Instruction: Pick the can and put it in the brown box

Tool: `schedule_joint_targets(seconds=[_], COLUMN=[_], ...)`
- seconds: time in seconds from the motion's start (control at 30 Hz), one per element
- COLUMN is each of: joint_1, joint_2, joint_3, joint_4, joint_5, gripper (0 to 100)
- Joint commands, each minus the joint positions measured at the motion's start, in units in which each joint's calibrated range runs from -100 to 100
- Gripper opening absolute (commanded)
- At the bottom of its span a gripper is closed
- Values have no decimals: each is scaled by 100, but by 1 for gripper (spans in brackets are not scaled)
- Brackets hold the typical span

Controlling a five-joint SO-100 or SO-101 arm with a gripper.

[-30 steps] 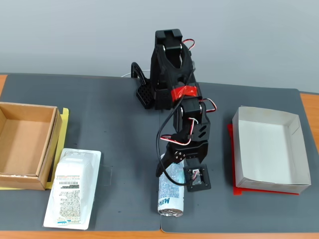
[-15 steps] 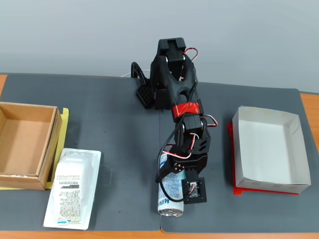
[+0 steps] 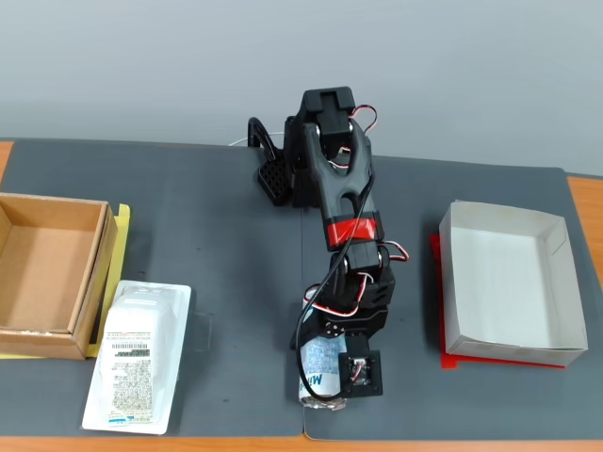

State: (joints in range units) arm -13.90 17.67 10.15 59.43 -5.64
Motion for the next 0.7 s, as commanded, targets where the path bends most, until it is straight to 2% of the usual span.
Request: schedule_joint_targets(seconds=[0.0, 0.67], joint_1=[41, 41], joint_2=[84, 313], joint_3=[-463, -536], joint_4=[-54, -37], joint_5=[-25, -25], gripper=[38, 36])
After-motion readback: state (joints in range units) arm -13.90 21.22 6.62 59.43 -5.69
